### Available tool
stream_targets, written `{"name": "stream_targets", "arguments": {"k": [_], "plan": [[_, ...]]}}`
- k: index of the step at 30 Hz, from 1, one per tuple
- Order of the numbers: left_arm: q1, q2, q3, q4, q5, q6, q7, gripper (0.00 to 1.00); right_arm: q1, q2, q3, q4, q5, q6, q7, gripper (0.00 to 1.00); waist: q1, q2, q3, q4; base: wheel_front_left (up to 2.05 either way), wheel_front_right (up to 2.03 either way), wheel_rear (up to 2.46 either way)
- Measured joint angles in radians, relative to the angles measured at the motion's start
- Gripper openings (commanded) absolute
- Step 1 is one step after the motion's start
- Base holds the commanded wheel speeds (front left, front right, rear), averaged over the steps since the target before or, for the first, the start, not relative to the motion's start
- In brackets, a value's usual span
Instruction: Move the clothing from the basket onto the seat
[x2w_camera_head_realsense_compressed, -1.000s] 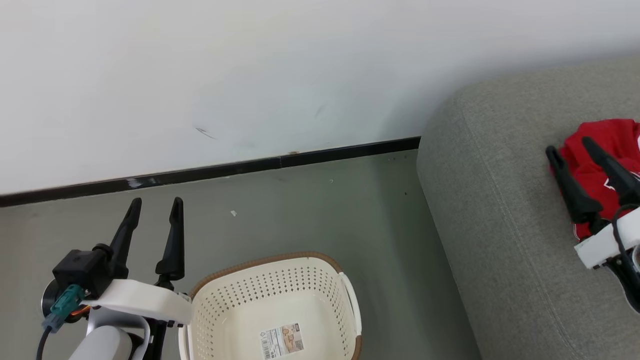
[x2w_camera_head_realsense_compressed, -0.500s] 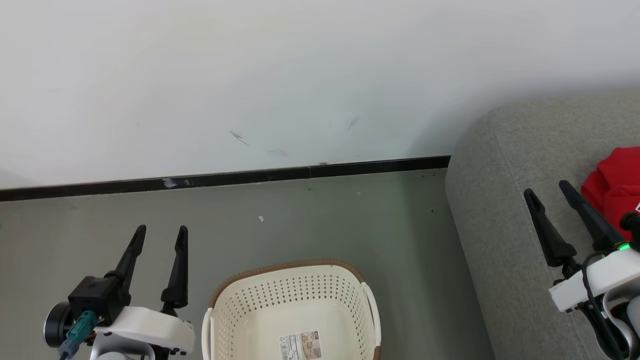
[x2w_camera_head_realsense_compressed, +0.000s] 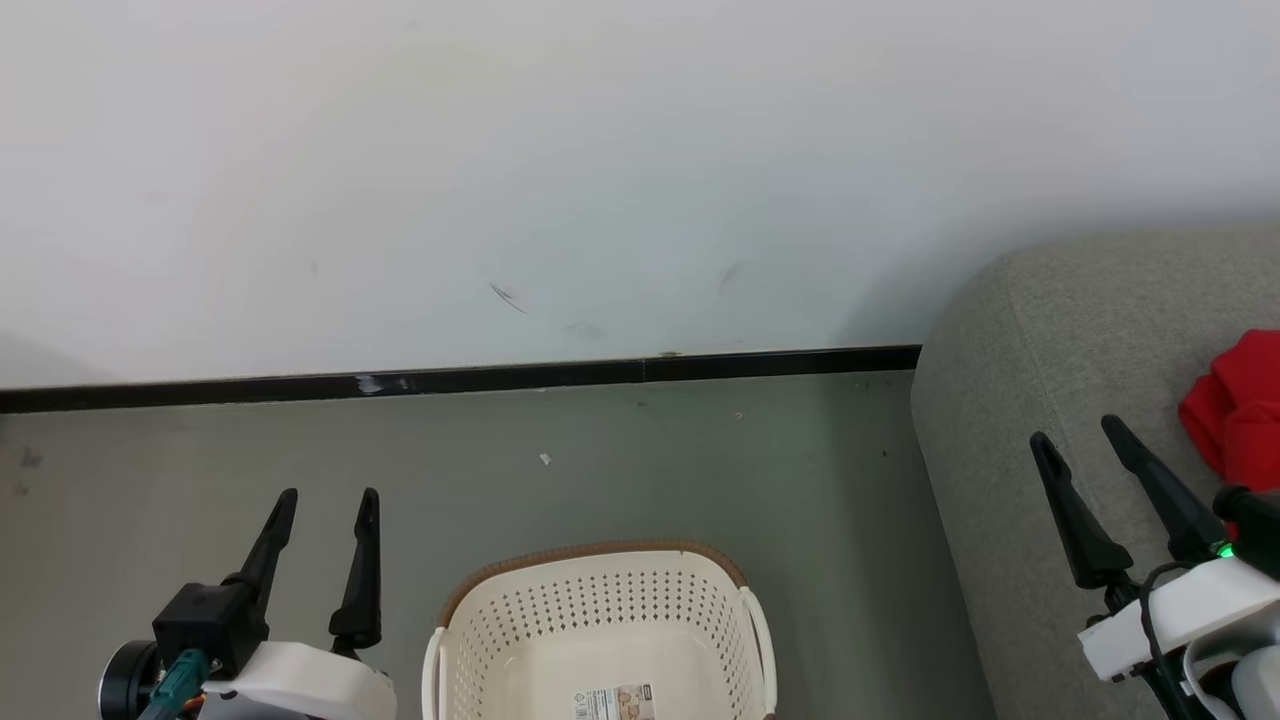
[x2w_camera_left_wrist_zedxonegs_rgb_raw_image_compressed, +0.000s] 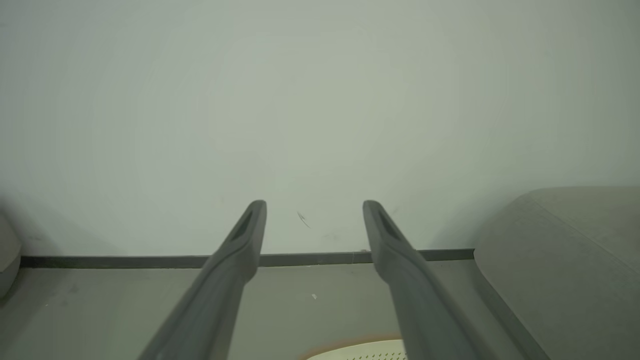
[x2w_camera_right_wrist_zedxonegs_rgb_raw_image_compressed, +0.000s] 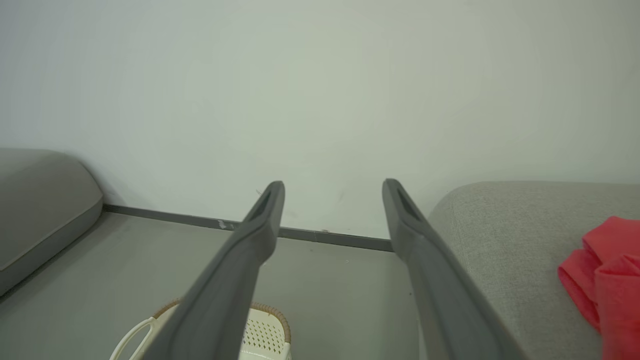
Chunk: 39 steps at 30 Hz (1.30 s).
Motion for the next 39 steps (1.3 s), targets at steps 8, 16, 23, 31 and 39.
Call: {"name": "stream_targets", "arguments": {"k": [8, 16, 23, 31, 39], "plan": [[0.019, -0.016, 0.015, 0.004, 0.011, -0.008, 0.0, 1.0, 0.029, 0.025, -0.007, -0.027, -0.018, 0.0, 0.0, 1.0, 0.0, 0.0, -0.015, 0.002, 0.0, 0.0, 0.0], [0.019, -0.025, 0.033, 0.004, 0.024, -0.018, 0.0, 1.0, 0.056, 0.039, -0.024, -0.05, -0.033, 0.0, 0.0, 1.0, 0.0, 0.0, -0.015, 0.0, 0.0, 0.0, 0.0], [0.019, -0.031, 0.046, 0.004, 0.028, -0.035, 0.0, 1.0, 0.061, 0.051, -0.028, -0.058, -0.044, 0.0, 0.0, 1.0, 0.0, 0.0, -0.015, -0.002, 0.0, 0.0, 0.0], [0.02, -0.043, 0.056, 0.01, 0.04, -0.044, 0.0, 1.0, 0.069, 0.055, -0.031, -0.066, -0.059, 0.0, 0.0, 1.0, 0.0, 0.0, -0.015, -0.004, 0.0, 0.0, 0.0], [0.033, -0.051, 0.067, 0.016, 0.042, -0.061, 0.0, 1.0, 0.078, 0.058, -0.033, -0.075, -0.063, 0.0, 0.0, 1.0, 0.0, 0.0, -0.016, -0.006, 0.0, 0.0, 0.0]]}}
